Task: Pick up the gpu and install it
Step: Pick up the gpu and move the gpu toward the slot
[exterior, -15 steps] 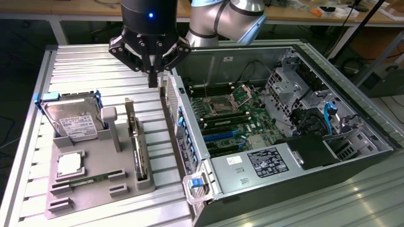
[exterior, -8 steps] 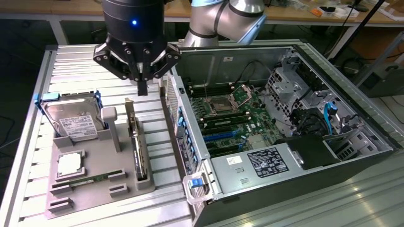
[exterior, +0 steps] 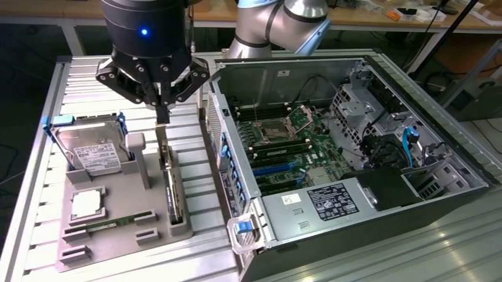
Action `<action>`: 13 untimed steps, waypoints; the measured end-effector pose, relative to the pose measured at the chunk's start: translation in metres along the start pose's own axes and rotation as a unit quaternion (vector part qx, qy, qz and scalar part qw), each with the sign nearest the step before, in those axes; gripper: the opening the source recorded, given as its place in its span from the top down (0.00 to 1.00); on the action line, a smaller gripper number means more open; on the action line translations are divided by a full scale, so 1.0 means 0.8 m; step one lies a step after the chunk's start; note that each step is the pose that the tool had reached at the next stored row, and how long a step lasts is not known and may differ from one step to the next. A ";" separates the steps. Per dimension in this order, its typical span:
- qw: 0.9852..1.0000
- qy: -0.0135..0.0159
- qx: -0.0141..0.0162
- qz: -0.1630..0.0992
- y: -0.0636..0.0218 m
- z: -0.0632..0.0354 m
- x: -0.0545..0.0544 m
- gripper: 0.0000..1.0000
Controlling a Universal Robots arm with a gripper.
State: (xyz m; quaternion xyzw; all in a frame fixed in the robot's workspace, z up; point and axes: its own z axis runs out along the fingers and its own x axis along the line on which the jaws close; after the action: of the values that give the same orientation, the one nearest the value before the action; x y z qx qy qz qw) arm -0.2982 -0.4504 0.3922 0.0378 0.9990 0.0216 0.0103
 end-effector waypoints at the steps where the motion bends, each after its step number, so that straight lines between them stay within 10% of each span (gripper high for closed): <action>1: 1.000 0.000 0.000 0.000 0.000 0.000 0.000 0.89; 7: 1.000 0.000 0.000 0.000 0.000 0.000 0.000 0.89; 13: 1.000 0.000 0.000 0.000 0.000 0.000 0.000 0.53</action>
State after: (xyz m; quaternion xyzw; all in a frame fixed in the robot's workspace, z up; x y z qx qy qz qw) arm -0.2983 -0.4504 0.3922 0.0377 0.9990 0.0216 0.0103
